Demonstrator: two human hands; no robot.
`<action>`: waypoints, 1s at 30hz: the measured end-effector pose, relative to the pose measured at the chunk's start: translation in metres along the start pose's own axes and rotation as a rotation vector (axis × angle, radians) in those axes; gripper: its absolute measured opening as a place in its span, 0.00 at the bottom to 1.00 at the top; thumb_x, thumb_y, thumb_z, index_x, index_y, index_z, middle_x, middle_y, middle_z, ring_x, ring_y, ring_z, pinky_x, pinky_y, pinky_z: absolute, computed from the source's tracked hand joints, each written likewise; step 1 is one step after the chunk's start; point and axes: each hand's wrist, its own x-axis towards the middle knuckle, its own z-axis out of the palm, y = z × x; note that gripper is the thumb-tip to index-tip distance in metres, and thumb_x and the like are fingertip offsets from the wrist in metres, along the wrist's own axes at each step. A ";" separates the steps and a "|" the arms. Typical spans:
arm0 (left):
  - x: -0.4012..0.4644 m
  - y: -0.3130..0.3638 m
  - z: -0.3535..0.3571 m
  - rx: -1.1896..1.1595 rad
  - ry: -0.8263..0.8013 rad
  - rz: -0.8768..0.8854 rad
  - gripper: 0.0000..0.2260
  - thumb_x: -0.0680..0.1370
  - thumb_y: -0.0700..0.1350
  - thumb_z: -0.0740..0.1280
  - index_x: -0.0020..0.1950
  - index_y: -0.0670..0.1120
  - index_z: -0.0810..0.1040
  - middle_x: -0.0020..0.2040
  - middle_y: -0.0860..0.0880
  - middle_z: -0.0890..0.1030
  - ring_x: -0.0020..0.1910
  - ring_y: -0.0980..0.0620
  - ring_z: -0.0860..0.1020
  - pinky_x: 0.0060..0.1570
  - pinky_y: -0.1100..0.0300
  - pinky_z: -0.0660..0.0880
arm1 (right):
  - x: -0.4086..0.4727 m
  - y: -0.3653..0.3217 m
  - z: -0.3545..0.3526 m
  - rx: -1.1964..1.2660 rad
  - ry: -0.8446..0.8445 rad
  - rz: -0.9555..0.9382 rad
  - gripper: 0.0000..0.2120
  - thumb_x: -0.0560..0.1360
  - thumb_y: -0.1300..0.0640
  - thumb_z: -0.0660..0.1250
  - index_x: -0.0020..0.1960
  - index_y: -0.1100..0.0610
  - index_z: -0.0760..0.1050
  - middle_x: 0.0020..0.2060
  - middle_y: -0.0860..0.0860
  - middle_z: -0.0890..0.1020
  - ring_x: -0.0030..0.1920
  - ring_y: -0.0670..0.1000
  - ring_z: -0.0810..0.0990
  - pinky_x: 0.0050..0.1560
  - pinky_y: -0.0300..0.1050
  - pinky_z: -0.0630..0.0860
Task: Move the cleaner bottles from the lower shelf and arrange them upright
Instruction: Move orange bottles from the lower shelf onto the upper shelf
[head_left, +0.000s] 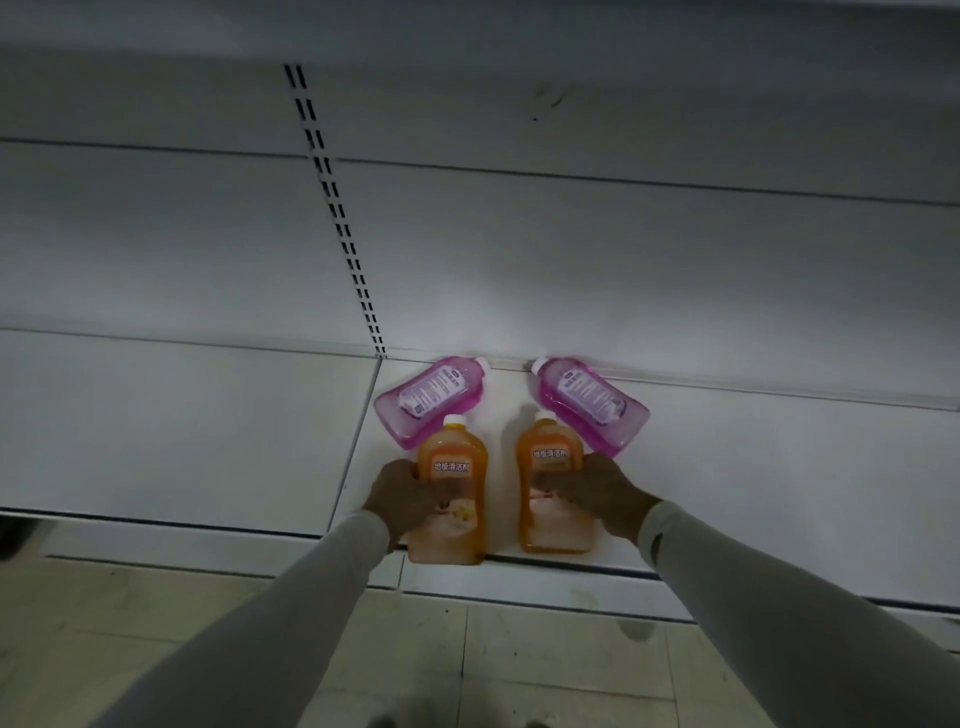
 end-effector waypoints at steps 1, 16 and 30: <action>-0.006 -0.001 0.001 -0.001 0.006 0.031 0.13 0.69 0.49 0.76 0.50 0.49 0.79 0.48 0.47 0.84 0.47 0.49 0.83 0.53 0.47 0.79 | -0.004 -0.001 0.000 -0.007 -0.007 -0.019 0.20 0.67 0.58 0.77 0.57 0.55 0.77 0.50 0.54 0.85 0.50 0.54 0.84 0.56 0.56 0.80; -0.200 0.077 -0.095 0.131 0.082 0.481 0.29 0.61 0.48 0.82 0.56 0.49 0.71 0.49 0.52 0.80 0.48 0.53 0.80 0.47 0.58 0.79 | -0.231 -0.112 0.025 -0.180 0.272 -0.392 0.38 0.62 0.59 0.81 0.64 0.52 0.62 0.53 0.50 0.77 0.54 0.53 0.78 0.54 0.51 0.80; -0.362 0.137 -0.277 0.020 0.283 0.832 0.29 0.60 0.51 0.81 0.56 0.54 0.73 0.50 0.54 0.81 0.49 0.54 0.81 0.49 0.51 0.81 | -0.427 -0.266 0.096 -0.373 0.396 -0.782 0.36 0.61 0.51 0.81 0.61 0.50 0.64 0.49 0.46 0.78 0.48 0.47 0.81 0.44 0.42 0.80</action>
